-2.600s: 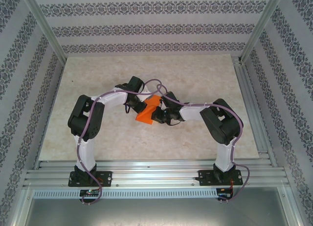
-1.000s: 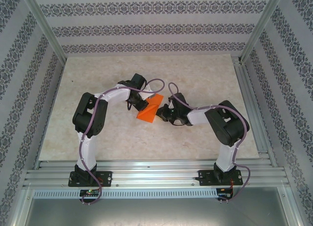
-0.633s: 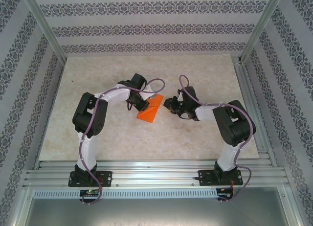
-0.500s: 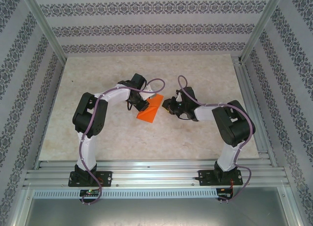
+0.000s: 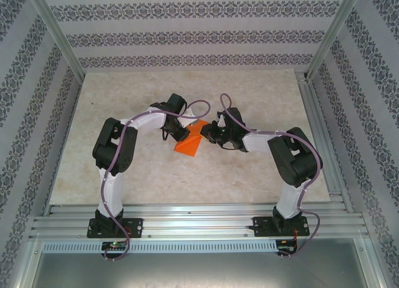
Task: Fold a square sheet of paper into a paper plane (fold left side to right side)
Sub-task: Fold the triangle a second time at the center of the table.
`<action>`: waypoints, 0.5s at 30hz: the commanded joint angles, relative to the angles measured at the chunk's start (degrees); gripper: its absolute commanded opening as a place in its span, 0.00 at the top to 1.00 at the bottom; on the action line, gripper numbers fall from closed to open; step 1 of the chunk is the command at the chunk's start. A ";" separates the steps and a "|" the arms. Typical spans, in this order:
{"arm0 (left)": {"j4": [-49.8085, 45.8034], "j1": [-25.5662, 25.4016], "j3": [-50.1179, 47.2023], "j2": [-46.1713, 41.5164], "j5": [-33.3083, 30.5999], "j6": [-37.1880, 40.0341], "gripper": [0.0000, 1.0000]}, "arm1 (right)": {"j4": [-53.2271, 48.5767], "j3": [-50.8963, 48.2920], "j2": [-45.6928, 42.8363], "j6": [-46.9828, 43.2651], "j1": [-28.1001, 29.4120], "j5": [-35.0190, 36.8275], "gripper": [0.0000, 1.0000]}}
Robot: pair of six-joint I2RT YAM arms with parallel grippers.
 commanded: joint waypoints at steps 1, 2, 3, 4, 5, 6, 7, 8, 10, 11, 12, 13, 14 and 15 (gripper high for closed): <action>-0.76 0.61 1.50 1.13 -0.74 1.35 0.92 | -0.77 1.63 1.59 0.41 0.75 0.64 0.87; -0.61 0.58 1.48 1.13 -0.72 1.34 0.93 | -0.58 1.62 1.63 0.47 0.79 0.64 0.87; -0.54 0.61 1.50 1.05 -0.91 1.37 0.94 | -0.67 1.63 1.67 0.43 0.79 0.64 0.87; -0.41 0.62 1.58 1.04 -0.97 1.37 0.94 | -0.91 1.67 1.69 0.39 0.79 0.71 0.87; -0.33 0.62 1.70 1.04 -0.88 1.35 0.94 | -1.02 1.58 1.61 0.25 0.79 0.74 0.87; -0.41 0.56 1.90 1.03 -0.75 1.32 0.94 | -1.19 1.52 1.60 0.02 0.79 0.85 0.87; -0.32 0.62 2.07 1.03 -0.55 1.34 0.94 | -1.39 1.41 1.59 -0.03 0.79 0.91 0.87; -0.32 0.61 2.17 1.01 -0.32 1.37 0.94 | -1.33 1.37 1.60 -0.08 0.79 0.91 0.87; -0.41 0.59 2.51 1.12 -0.48 1.37 0.94 | -1.41 1.30 1.62 -0.08 0.88 0.74 0.87; -0.41 0.61 2.55 1.15 -0.58 1.35 0.94 | -1.42 1.27 1.77 0.00 0.95 0.84 0.87; -0.48 0.57 2.62 1.13 -0.69 1.33 0.94 | -1.68 1.19 1.78 -0.03 1.14 0.98 0.87; -0.49 0.57 2.64 1.12 -0.79 1.50 0.94 | -2.10 1.19 1.84 -0.20 1.40 1.20 0.87; -0.58 0.63 2.65 1.12 -0.83 1.55 0.94 | -2.29 1.11 1.91 -0.25 1.49 1.30 0.87; -0.56 0.63 2.62 1.12 -1.03 1.62 0.94 | -2.44 1.06 2.10 -0.30 1.65 1.43 0.87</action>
